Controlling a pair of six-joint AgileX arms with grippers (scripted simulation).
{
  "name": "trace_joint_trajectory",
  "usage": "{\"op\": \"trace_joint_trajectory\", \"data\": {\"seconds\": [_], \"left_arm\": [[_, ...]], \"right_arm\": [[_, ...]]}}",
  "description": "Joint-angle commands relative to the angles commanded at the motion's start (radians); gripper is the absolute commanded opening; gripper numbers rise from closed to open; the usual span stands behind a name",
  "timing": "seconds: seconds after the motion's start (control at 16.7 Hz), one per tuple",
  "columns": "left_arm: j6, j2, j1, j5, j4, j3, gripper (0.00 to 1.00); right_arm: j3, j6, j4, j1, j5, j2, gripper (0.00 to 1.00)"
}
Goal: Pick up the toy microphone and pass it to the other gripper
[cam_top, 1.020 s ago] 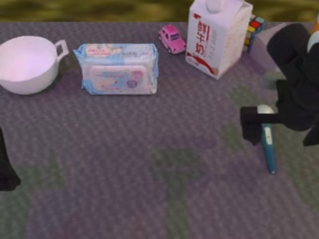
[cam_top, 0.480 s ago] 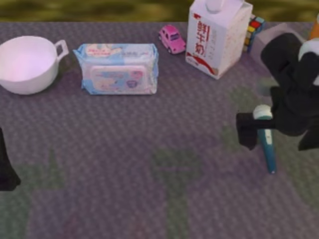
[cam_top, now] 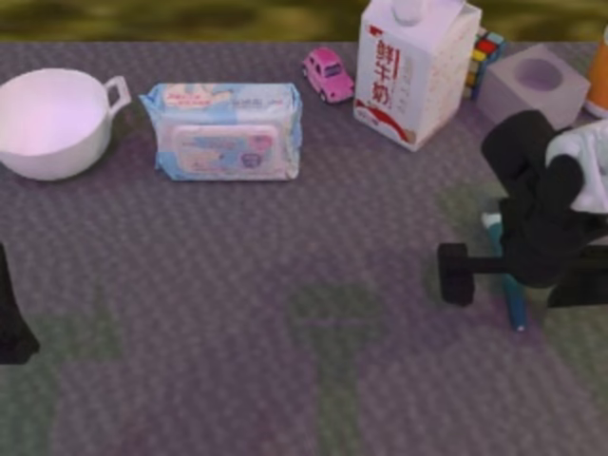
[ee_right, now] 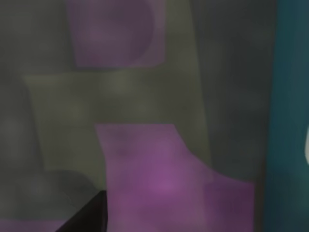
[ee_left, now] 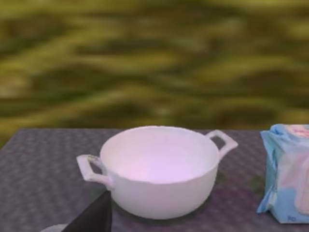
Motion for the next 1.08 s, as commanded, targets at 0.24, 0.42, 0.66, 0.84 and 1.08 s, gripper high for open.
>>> {"op": "trace_joint_trajectory", "data": {"seconds": [0.24, 0.42, 0.66, 0.84, 1.08], "left_arm": [[0.000, 0.000, 0.000, 0.000, 0.000, 0.000, 1.00], [0.000, 0.000, 0.000, 0.000, 0.000, 0.000, 1.00], [0.000, 0.000, 0.000, 0.000, 0.000, 0.000, 1.00], [0.000, 0.000, 0.000, 0.000, 0.000, 0.000, 1.00], [0.000, 0.000, 0.000, 0.000, 0.000, 0.000, 1.00]], "right_arm": [[-0.001, 0.000, 0.001, 0.000, 0.000, 0.001, 1.00], [-0.001, 0.000, 0.001, 0.000, 0.000, 0.001, 0.77], [-0.001, 0.000, 0.001, 0.000, 0.000, 0.001, 0.47], [-0.001, 0.000, 0.001, 0.000, 0.000, 0.001, 0.25], [-0.001, 0.000, 0.001, 0.000, 0.000, 0.001, 0.00]]}}
